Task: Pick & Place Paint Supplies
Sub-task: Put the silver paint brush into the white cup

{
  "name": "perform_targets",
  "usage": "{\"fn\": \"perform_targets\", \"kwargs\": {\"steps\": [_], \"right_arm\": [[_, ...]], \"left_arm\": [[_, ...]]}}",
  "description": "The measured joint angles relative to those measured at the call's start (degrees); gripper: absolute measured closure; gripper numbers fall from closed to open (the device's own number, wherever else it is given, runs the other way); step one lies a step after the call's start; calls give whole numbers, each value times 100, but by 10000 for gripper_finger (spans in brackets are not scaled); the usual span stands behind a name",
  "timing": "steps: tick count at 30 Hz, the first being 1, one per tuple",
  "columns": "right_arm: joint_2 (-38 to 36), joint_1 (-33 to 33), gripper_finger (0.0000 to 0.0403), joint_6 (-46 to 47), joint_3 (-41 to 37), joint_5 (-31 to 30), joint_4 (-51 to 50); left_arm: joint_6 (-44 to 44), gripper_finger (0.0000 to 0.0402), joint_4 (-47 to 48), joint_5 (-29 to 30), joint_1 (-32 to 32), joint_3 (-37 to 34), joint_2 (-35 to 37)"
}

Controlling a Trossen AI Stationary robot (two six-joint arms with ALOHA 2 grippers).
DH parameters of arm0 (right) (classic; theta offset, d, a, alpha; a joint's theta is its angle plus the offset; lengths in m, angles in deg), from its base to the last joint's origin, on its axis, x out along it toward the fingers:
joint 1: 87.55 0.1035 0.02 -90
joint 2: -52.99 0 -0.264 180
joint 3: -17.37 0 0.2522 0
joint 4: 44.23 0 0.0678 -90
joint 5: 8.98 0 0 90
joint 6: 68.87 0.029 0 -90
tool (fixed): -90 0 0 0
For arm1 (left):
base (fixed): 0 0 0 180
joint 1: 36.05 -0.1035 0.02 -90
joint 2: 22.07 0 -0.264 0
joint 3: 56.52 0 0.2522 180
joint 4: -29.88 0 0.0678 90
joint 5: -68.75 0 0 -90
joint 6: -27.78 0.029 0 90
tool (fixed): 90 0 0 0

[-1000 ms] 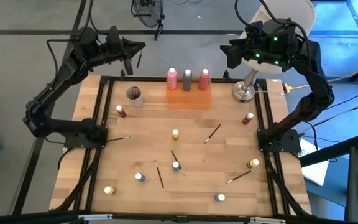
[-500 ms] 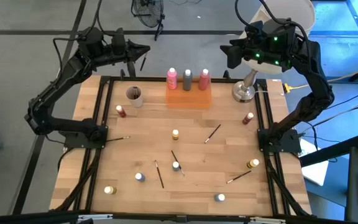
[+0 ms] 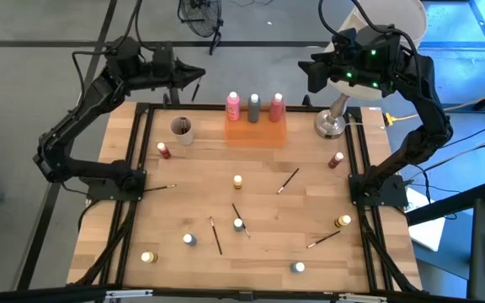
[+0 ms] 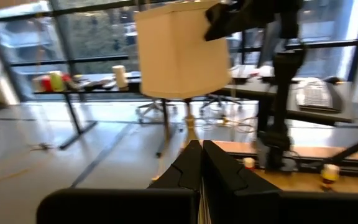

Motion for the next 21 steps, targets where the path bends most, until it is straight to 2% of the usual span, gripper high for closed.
{"fn": "perform_targets", "kwargs": {"steps": [6,12,21], "right_arm": [[0,0,141,0,0,0,0],[0,0,141,0,0,0,0],[0,0,141,0,0,-2,2]], "left_arm": [[110,400,387,-452,0,0,0],[502,400,769,-478,0,0,-14],[469,400,768,-477,0,0,-26]]}}
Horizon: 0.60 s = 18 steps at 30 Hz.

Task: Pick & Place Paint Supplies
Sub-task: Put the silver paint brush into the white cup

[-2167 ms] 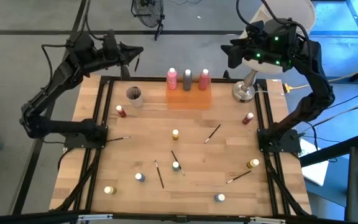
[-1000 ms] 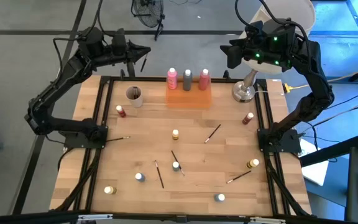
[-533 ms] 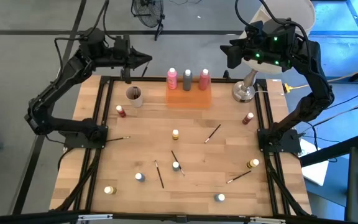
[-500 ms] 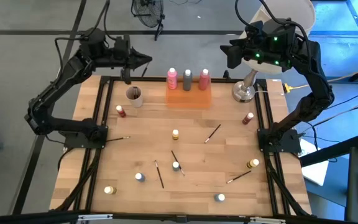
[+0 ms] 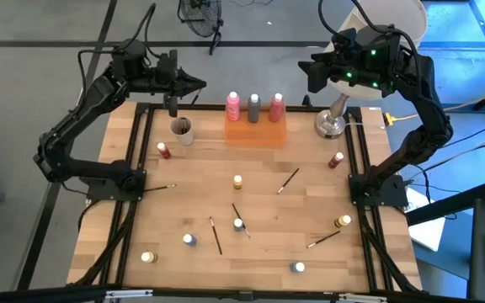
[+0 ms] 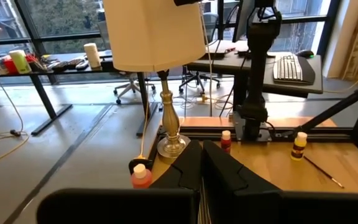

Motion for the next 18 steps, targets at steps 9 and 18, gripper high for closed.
{"fn": "perform_targets", "kwargs": {"steps": [9,18], "right_arm": [[0,0,141,0,0,0,0],[0,0,141,0,0,0,-2]], "left_arm": [[-142,400,0,-56,0,0,41],[-19,400,87,-117,0,0,46]]}}
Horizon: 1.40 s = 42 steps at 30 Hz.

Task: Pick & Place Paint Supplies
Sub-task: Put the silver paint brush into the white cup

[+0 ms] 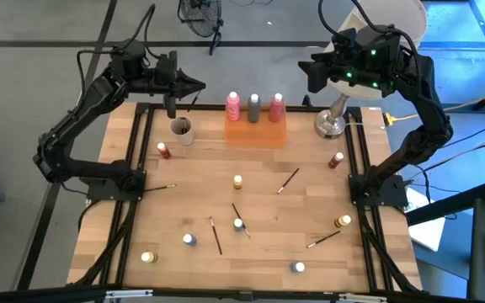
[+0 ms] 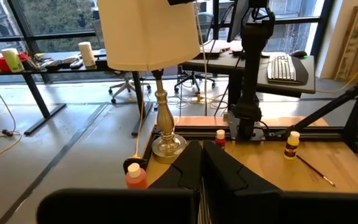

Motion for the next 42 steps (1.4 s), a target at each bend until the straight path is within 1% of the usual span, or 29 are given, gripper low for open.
{"fn": "perform_targets", "kwargs": {"steps": [8,20,25,29,34,36,39,40,42], "right_arm": [[0,0,141,0,0,0,2],[0,-1,141,0,0,0,1],[0,-2,141,0,0,2,2],[0,0,141,0,0,0,1],[0,0,141,0,0,0,2],[2,-1,141,0,0,0,2],[1,0,141,0,0,0,2],[2,-1,141,0,0,0,2],[2,-1,141,0,0,0,2]], "left_arm": [[13,400,-2,17,0,0,0],[-509,400,-444,107,16,0,0],[-571,400,-342,105,283,0,25],[-155,400,-43,-36,665,-2,112],[257,400,534,-47,1001,-4,520],[367,400,954,-86,1006,-4,822],[880,400,1810,-93,924,-7,1362],[1039,400,1933,-48,877,-35,1517],[1213,400,1890,37,762,-193,1781]]}}
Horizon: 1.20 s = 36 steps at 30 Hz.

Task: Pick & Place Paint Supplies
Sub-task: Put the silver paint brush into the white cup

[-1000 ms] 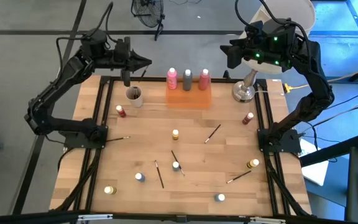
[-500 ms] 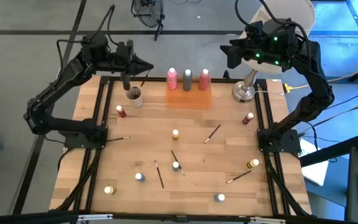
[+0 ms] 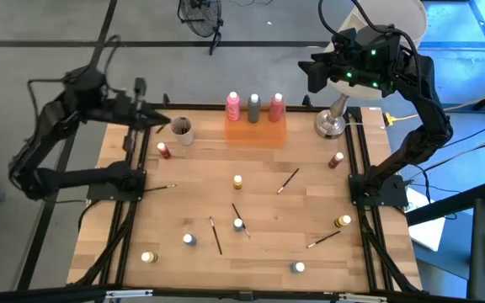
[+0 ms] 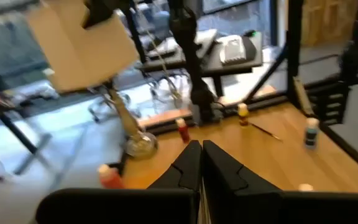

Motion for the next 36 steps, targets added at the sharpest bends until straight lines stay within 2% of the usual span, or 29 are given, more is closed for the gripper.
{"fn": "perform_targets", "kwargs": {"steps": [5,10,13,15,18,20,27,32,36], "right_arm": [[1,-1,141,0,0,0,0],[1,0,141,0,0,0,0],[1,-1,141,0,0,-2,115],[1,1,141,0,0,-2,131],[1,-1,141,0,-2,-2,131],[1,-1,141,0,0,-2,133],[1,0,141,0,-1,0,147],[1,1,141,212,-2,9,148],[1,-1,141,522,0,465,148]], "left_arm": [[-79,400,-1173,-39,-370,-1135,397],[-1186,400,-3530,-245,-873,-2956,748],[-1907,400,-4837,-218,-1272,-3798,972],[-2213,400,-5460,-2,-1554,-4215,1181],[-2551,400,-6176,410,-1884,-4667,1333],[-2679,400,-6509,454,-2010,-4883,1330],[-2705,400,-6937,827,-2078,-5415,1081],[-2872,400,-8295,854,-2094,-6230,1079],[-2931,400,-9134,1117,-2101,-6746,1086]]}}
